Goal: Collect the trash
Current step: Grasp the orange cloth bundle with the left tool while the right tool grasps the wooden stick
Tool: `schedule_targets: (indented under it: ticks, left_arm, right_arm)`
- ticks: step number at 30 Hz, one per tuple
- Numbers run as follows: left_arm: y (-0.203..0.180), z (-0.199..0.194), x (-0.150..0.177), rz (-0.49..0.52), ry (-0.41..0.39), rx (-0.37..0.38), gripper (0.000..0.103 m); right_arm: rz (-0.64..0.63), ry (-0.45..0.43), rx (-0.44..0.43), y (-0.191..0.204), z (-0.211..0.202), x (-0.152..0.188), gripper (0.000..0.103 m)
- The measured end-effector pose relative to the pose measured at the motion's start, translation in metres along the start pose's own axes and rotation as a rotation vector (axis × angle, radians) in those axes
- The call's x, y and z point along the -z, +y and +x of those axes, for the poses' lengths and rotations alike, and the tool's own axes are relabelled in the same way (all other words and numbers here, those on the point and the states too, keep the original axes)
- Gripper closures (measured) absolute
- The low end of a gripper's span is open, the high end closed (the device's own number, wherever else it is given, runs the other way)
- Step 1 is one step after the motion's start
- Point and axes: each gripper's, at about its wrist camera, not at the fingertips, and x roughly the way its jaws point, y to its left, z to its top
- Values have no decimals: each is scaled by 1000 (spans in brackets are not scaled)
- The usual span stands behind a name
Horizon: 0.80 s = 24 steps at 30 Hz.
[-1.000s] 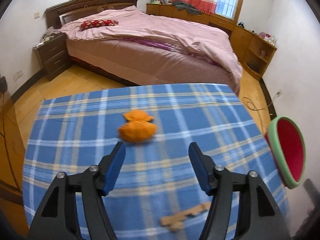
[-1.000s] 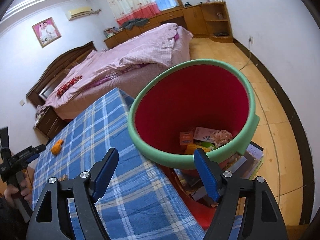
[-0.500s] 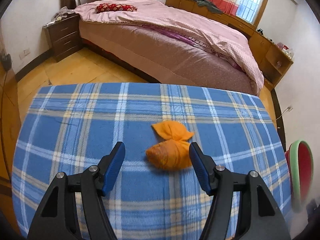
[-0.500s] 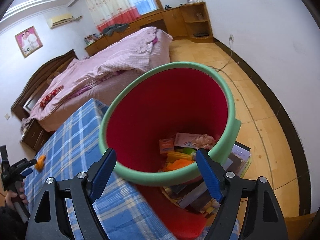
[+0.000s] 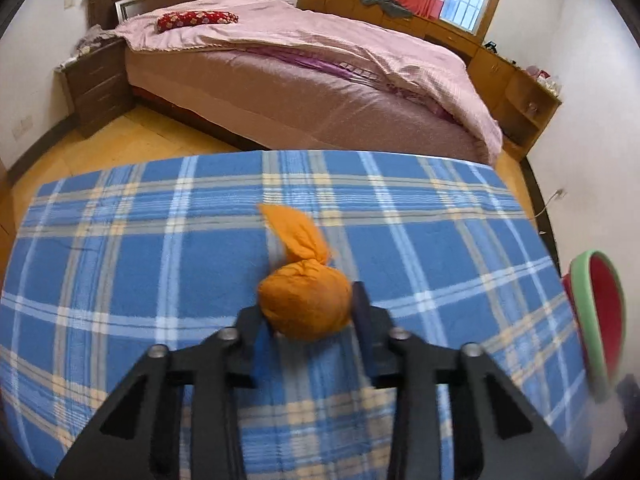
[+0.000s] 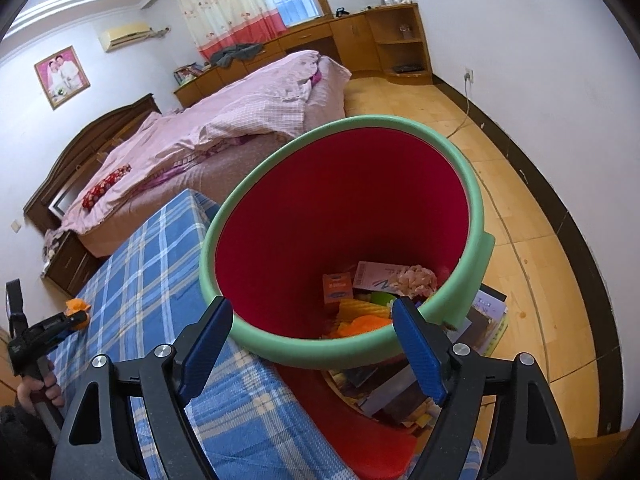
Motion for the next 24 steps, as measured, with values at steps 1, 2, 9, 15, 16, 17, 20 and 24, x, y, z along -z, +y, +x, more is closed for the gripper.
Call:
schedule_targets:
  ticks: [1,2,9,15,16,17,20,24]
  left_arm:
    - [-1,-2,0,4,-3,-3,84]
    - [-2,-4,1,5,-5,2,83]
    - [4,-48,17,-3,-62,33,83]
    - [23,-88,44,-52,-87,30,83]
    - [26,-93,49,-57,-88,24,83]
    - [29,-99,56,-64,-90,15,83]
    - [35,-111,71,-72,-92,-8,83]
    - [46,-124,94,-96,-98,-47,83]
  right_arm:
    - [2,1,-4,-1,-1,1,20]
    - [4,1,-7,-1,-2,2,20]
    - [1,2,-38,6,-10,9,20]
    - [-79,22,-105,42,-15,20,20]
    - [-96,28,-118,48,-15,23,20]
    - [-115,35,-132,56,-15,26,20]
    - [-172,51,-176,80,-15,35,20]
    - [-235,79,-230,114,-13,46,20]
